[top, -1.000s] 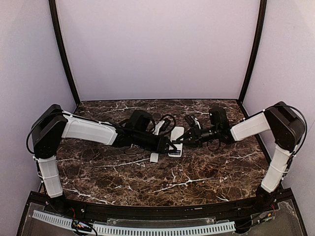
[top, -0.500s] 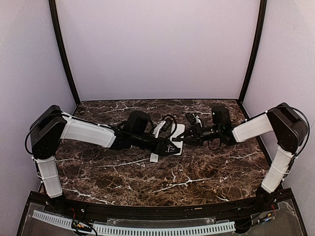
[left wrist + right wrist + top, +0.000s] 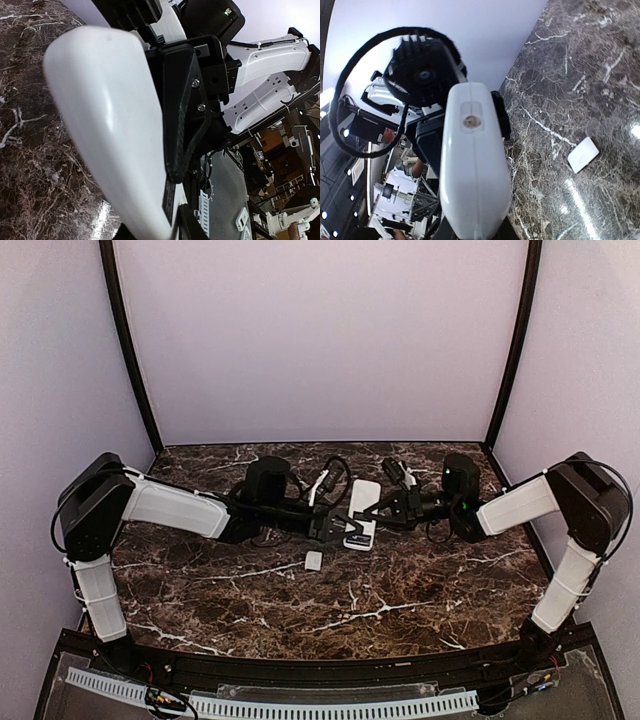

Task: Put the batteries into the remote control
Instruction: Press the battery in the battery compartment, then pass from the right arm to the left

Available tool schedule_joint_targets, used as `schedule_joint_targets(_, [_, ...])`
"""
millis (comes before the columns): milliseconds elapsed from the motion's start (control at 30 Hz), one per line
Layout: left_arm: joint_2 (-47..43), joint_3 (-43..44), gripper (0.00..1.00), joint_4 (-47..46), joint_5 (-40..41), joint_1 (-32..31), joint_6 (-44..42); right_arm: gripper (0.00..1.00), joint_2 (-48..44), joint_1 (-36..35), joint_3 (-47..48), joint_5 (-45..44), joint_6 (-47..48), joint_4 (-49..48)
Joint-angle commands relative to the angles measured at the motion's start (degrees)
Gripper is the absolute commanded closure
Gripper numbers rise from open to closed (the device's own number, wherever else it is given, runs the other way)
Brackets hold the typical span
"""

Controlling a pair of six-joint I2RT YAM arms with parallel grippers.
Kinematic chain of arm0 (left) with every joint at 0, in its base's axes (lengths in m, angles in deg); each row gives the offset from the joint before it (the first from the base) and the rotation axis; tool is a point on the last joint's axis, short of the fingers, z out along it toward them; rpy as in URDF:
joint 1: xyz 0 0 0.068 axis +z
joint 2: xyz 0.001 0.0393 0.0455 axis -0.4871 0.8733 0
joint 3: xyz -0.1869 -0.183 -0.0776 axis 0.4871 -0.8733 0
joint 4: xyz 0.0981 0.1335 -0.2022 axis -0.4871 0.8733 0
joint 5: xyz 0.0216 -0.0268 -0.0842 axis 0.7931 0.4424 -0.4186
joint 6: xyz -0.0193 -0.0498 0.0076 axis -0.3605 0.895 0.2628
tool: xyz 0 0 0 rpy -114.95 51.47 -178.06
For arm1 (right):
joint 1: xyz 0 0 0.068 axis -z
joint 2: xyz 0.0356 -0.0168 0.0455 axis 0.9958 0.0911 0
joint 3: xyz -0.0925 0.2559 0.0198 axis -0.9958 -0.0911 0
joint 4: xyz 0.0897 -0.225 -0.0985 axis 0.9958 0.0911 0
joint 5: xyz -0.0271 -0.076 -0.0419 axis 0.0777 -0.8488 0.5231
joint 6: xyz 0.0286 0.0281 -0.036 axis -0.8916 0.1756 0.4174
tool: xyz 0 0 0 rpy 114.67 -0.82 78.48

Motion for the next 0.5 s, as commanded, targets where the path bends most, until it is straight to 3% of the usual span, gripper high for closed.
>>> schedule_joint_targets(0, [-1.66, -1.58, 0.83, -6.81, -3.58, 0.29, 2.60, 1.00, -1.59, -0.04, -1.07, 0.30, -2.04, -4.75])
schedule_joint_targets(167, [-1.66, -2.17, 0.99, -8.04, -7.95, 0.71, 3.06, 1.00, -2.39, 0.03, -0.97, 1.20, -1.11, -4.45])
schedule_joint_targets(333, [-2.23, -2.00, 1.00, -6.70, -14.75, 1.22, 1.24, 0.71, -3.68, 1.09, -0.12, 4.82, 2.83, 0.13])
schedule_joint_targets(400, [-3.32, -0.99, 1.00, -1.45, -18.85, 1.38, -3.81, 0.62, -5.06, 1.52, 0.51, 6.03, 6.99, 6.02])
schedule_joint_targets(467, [-4.61, 1.64, 1.00, 15.11, -20.61, 1.40, -12.69, 0.52, -6.72, 1.59, 1.91, 6.42, 13.97, 15.28])
